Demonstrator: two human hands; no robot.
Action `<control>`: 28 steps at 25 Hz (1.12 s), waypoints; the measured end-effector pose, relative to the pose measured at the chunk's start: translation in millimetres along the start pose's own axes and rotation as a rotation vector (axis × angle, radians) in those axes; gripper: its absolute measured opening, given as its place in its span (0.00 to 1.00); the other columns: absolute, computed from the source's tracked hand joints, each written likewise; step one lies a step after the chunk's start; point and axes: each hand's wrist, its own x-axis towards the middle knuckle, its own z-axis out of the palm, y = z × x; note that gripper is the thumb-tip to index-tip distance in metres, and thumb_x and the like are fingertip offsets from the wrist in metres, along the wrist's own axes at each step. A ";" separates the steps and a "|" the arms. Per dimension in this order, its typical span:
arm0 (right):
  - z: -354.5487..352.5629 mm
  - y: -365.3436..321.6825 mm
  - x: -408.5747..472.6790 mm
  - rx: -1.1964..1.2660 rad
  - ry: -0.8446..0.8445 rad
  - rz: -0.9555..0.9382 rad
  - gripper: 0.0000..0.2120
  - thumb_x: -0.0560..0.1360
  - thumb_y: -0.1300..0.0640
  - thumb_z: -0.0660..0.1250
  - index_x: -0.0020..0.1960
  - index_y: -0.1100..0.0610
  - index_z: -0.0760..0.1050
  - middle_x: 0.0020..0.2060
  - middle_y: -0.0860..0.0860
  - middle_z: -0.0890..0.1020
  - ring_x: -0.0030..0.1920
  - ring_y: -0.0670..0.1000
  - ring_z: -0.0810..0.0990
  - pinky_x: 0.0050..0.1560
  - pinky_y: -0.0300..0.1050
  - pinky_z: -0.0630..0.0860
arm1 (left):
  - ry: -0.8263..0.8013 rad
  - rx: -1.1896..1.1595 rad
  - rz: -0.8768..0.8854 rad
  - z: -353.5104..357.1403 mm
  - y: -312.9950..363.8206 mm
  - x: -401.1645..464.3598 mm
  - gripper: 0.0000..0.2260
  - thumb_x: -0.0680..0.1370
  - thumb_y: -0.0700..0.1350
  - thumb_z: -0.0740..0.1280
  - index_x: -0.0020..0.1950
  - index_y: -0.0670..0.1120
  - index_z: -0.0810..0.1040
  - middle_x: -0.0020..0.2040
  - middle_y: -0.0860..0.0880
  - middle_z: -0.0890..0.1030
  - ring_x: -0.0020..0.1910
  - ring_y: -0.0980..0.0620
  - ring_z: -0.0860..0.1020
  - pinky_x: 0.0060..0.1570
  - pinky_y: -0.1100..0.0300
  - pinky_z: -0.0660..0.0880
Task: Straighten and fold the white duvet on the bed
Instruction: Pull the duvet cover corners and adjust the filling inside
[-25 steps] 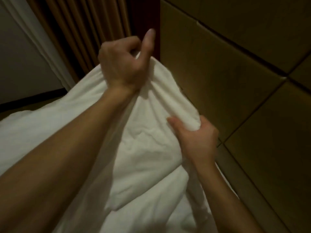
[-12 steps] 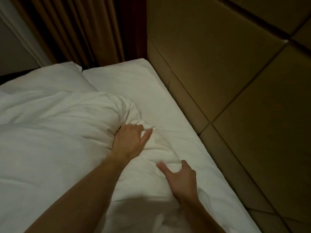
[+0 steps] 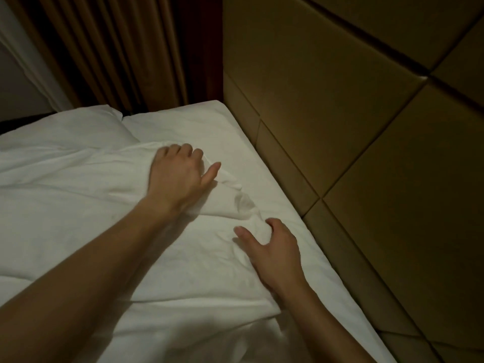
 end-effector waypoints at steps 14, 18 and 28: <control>32.4 -19.4 24.3 0.099 0.082 -0.013 0.34 0.57 0.21 0.71 0.46 0.48 0.79 0.39 0.40 0.82 0.42 0.42 0.81 0.49 0.47 0.82 | 0.257 -0.308 -0.046 21.8 -44.0 14.8 0.28 0.79 0.64 0.49 0.35 0.44 0.73 0.29 0.43 0.73 0.29 0.46 0.68 0.43 0.50 0.67; -1.1 -46.0 77.2 0.153 0.214 -0.118 0.35 0.57 0.22 0.72 0.45 0.52 0.78 0.37 0.44 0.82 0.39 0.45 0.81 0.43 0.49 0.82 | 0.327 -0.284 -0.103 -13.7 -33.5 82.9 0.33 0.77 0.66 0.46 0.39 0.43 0.78 0.32 0.39 0.76 0.35 0.38 0.74 0.41 0.51 0.65; 5.6 -30.5 143.8 -0.024 0.109 -0.082 0.50 0.69 0.21 0.58 0.79 0.51 0.55 0.75 0.49 0.63 0.76 0.51 0.61 0.76 0.53 0.61 | -0.121 0.044 -0.309 53.5 -26.5 159.2 0.38 0.77 0.70 0.44 0.68 0.43 0.72 0.63 0.36 0.74 0.64 0.36 0.70 0.66 0.37 0.63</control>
